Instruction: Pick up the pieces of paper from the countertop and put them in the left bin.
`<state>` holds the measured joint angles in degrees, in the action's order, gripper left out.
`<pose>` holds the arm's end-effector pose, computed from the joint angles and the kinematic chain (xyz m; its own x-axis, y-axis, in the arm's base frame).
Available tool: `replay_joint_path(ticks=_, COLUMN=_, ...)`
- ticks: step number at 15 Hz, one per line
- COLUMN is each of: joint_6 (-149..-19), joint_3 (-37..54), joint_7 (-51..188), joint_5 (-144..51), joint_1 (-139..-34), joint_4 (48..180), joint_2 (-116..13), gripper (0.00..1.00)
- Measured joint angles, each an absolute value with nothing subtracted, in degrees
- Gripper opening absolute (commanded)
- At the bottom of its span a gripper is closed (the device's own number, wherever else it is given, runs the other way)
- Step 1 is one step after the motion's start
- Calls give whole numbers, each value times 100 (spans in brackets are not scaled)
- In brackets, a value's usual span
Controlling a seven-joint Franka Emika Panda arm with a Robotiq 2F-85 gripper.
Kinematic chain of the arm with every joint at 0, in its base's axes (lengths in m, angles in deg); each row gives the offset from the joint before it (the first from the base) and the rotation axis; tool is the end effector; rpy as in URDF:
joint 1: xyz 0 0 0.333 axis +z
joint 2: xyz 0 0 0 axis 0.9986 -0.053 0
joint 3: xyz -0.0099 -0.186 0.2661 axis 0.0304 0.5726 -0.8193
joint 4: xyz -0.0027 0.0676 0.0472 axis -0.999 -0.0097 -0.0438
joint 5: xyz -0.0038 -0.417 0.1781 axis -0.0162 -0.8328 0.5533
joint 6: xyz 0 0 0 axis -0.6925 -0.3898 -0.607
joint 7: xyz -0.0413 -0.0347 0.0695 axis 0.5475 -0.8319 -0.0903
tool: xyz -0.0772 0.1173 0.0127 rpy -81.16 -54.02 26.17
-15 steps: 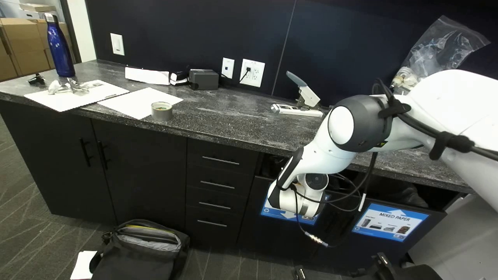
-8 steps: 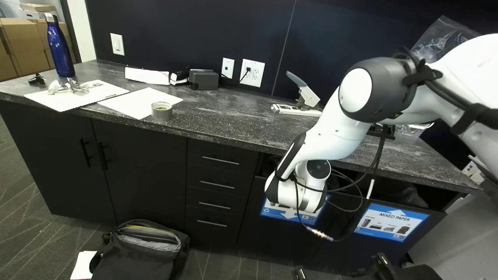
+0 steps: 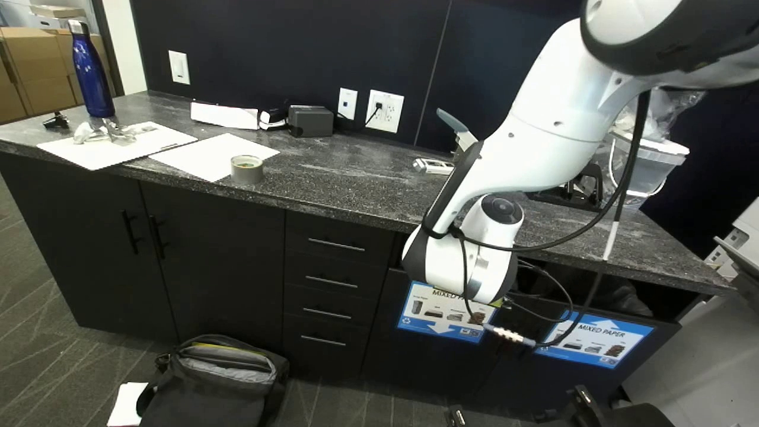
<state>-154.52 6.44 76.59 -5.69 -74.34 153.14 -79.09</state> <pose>0.5252 0.0070 -0.0092 0.7970 -0.3512 0.4913 -0.4048 -0.9144 0.0031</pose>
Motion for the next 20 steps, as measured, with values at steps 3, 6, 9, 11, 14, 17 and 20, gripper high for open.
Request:
replay_joint_path(ticks=3, joint_6=-14317, joint_3=799, joint_7=7666, joint_5=-1309, joint_1=-7397, joint_4=15893, joint_2=-6964, gripper=100)
replay_joint_path(ticks=6, joint_6=-12950, joint_3=1023, joint_7=7653, joint_5=-2391, joint_1=-7493, joint_4=16205, joint_2=-6003, gripper=100)
replay_joint_path(ticks=9, joint_6=-11427, joint_3=956, joint_7=7674, joint_5=-3299, joint_1=-7855, joint_4=16402, joint_2=-5010, gripper=100)
replay_joint_path(ticks=11, joint_6=-10403, joint_3=806, joint_7=7703, joint_5=-3558, joint_1=-8106, joint_4=16442, joint_2=-4411, gripper=100)
replay_joint_path(ticks=14, joint_6=-8958, joint_3=704, joint_7=7751, joint_5=-3699, joint_1=-8266, joint_4=16387, joint_2=-3538, gripper=100)
replay_joint_path(ticks=17, joint_6=-7679, joint_3=647, joint_7=7924, joint_5=-3700, joint_1=-8287, joint_4=16224, joint_2=-2624, gripper=100)
replay_joint_path(ticks=20, joint_6=-6610, joint_3=596, joint_7=8178, joint_5=-3700, joint_1=-8284, joint_4=16024, joint_2=-1713, gripper=100)
